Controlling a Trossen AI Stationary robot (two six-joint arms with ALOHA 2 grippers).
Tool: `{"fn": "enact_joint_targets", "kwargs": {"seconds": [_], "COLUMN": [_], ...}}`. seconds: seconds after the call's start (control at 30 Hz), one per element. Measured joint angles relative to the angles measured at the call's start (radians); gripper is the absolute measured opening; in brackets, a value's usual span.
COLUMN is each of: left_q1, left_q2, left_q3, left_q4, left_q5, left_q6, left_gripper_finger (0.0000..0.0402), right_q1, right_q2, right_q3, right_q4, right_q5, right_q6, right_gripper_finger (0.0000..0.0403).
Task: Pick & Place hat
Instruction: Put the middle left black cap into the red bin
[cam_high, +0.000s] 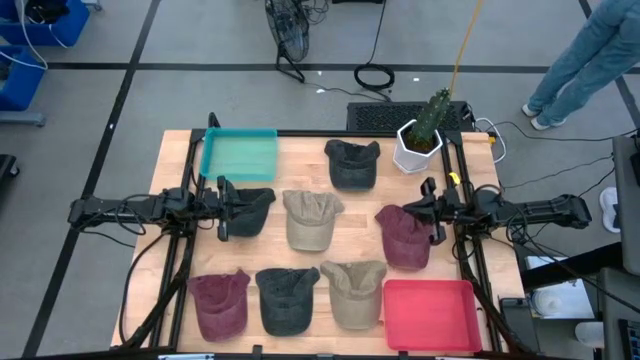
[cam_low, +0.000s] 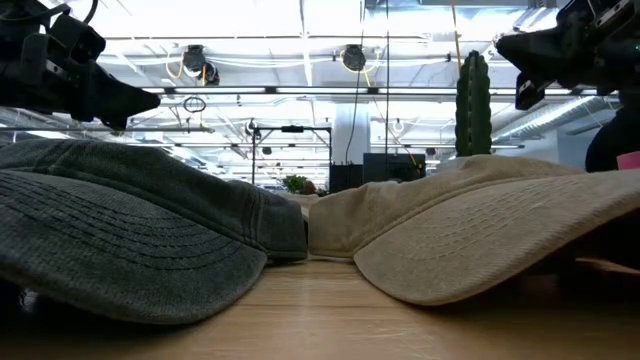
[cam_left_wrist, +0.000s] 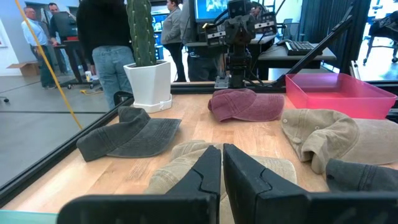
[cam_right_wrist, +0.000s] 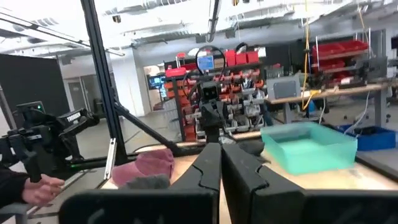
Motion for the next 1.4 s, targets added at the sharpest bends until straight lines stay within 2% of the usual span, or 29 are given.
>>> {"fn": "enact_joint_targets", "kwargs": {"seconds": [0.23,0.33,0.5,0.73,0.93,1.1,1.27,1.4], "left_q1": [0.000,0.000,0.000,0.000,0.000,0.000,-0.020,-0.078], "left_q2": [0.000,0.000,0.000,0.000,0.000,0.000,0.026,0.107], "left_q3": [0.000,0.000,0.000,0.000,0.000,0.000,0.016,0.058], "left_q4": [0.000,0.000,0.041,0.176,0.182,0.253,0.257,0.189], "left_q5": [0.000,0.000,0.004,0.005,0.005,0.009,0.109,0.051], "left_q6": [0.000,-0.001,-0.044,-0.114,-0.115,-0.125,-0.201,-0.197], "left_gripper_finger": [0.0026,0.0026,0.0026,0.0026,0.0026,0.0026,0.0026,0.0026], "right_q1": [0.000,0.000,0.000,0.000,0.003,0.036,0.062,0.050], "right_q2": [0.000,0.002,0.061,0.298,0.544,0.714,0.825,0.885], "right_q3": [0.000,0.000,0.000,0.020,0.148,0.264,0.362,0.428], "right_q4": [0.170,0.220,0.287,0.340,0.345,0.333,0.344,0.337], "right_q5": [0.006,0.048,0.077,0.080,0.047,0.024,0.025,0.053], "right_q6": [-0.007,-0.025,-0.037,0.043,0.020,-0.072,-0.175,-0.239], "right_gripper_finger": [0.0004,0.0004,0.0004,0.0004,0.0004,0.0004,0.0010,0.0035]}}
